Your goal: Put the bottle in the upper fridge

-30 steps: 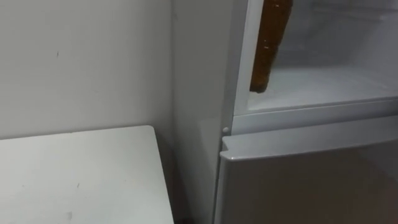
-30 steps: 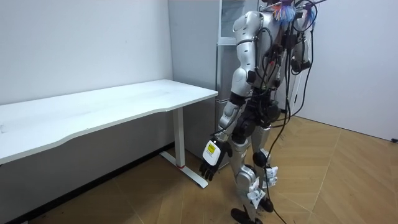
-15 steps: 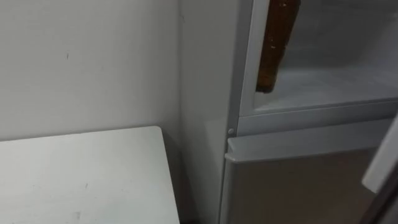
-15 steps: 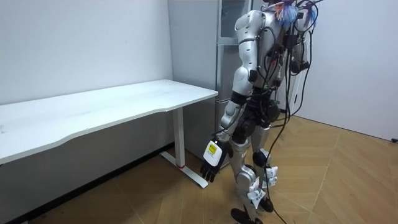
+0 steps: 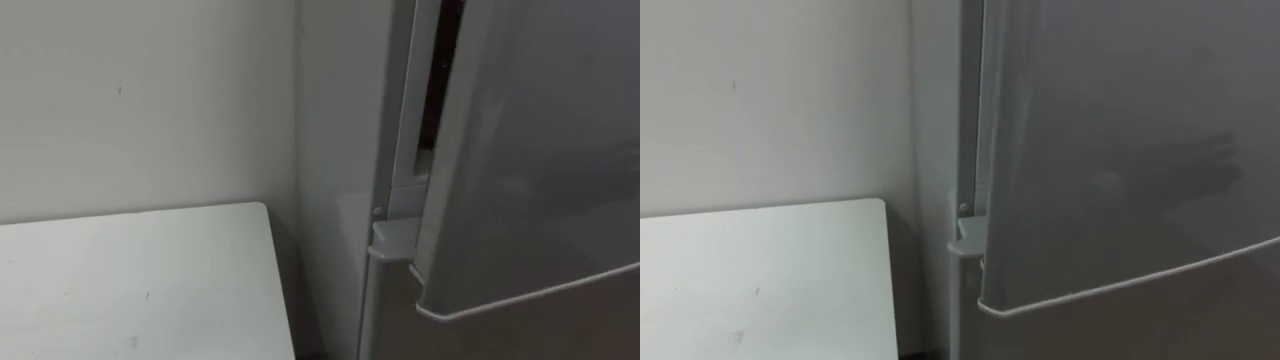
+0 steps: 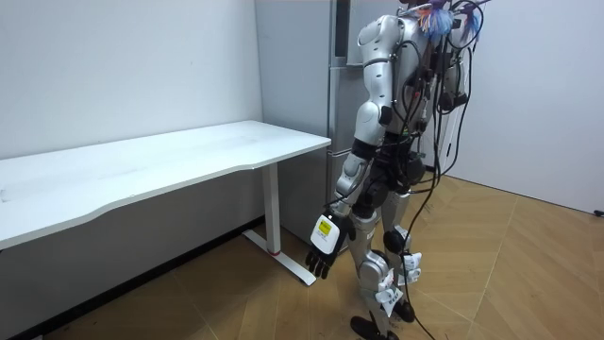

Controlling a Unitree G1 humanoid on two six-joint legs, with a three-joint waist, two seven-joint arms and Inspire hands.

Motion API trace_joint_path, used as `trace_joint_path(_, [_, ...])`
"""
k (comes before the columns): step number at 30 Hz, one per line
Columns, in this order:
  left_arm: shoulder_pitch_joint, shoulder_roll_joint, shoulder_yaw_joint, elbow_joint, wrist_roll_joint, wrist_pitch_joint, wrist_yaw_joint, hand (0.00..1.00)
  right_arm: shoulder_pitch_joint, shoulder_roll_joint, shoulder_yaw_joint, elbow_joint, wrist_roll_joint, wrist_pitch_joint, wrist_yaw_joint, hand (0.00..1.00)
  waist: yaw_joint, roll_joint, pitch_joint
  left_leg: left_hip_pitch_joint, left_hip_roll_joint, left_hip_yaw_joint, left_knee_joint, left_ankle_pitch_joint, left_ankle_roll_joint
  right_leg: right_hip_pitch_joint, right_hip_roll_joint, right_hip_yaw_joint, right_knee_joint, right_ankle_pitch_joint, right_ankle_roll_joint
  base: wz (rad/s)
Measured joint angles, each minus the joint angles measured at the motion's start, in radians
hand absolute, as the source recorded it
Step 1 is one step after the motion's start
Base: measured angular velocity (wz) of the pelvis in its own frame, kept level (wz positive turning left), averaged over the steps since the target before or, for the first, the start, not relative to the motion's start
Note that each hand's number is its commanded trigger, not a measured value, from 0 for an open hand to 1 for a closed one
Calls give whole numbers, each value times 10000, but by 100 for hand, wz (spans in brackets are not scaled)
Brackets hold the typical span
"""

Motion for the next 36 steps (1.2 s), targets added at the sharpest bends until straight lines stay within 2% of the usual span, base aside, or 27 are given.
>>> trace_joint_path(8, [-8,-17,0,-5,109,-10,1,0,-149,0,186,-166,-2,-1,22,0,134,-15,2,1,1,-12,5,0,-1,-10,0,-10,-6,0,0,0])
trace_joint_path(17, [-26,-42,-111,147,98,-50,10,0,-221,-2,1141,-339,-14,-11,441,0,273,-21,2,3,-2,-63,54,1,-2,40,-5,-47,3,0,0,1])
trace_joint_path(24, [-136,-58,-108,387,105,-190,-32,0,-324,-2,1548,-350,-863,-23,1075,0,323,-68,71,-48,-18,-321,137,-4,-2,161,-32,-172,-23,-1,1,9])
trace_joint_path(27, [-202,-51,-110,371,90,-254,-31,0,-324,-3,1746,-365,-917,-49,1168,0,571,-41,84,-83,2,-364,205,-8,-10,167,-11,-175,-68,20,-30,1])
trace_joint_path(30, [-216,-45,-241,356,91,-257,-20,0,-324,-3,2047,-369,-1202,-131,1205,0,592,-5,43,-178,21,-466,270,-7,-11,174,21,-229,-201,113,-56,1])
trace_joint_path(36, [-218,-46,-503,51,114,-266,-8,0,-325,-6,2451,-370,-1465,-233,1238,0,673,49,40,-165,28,-494,304,-5,-15,219,12,-311,-196,121,-63,0])
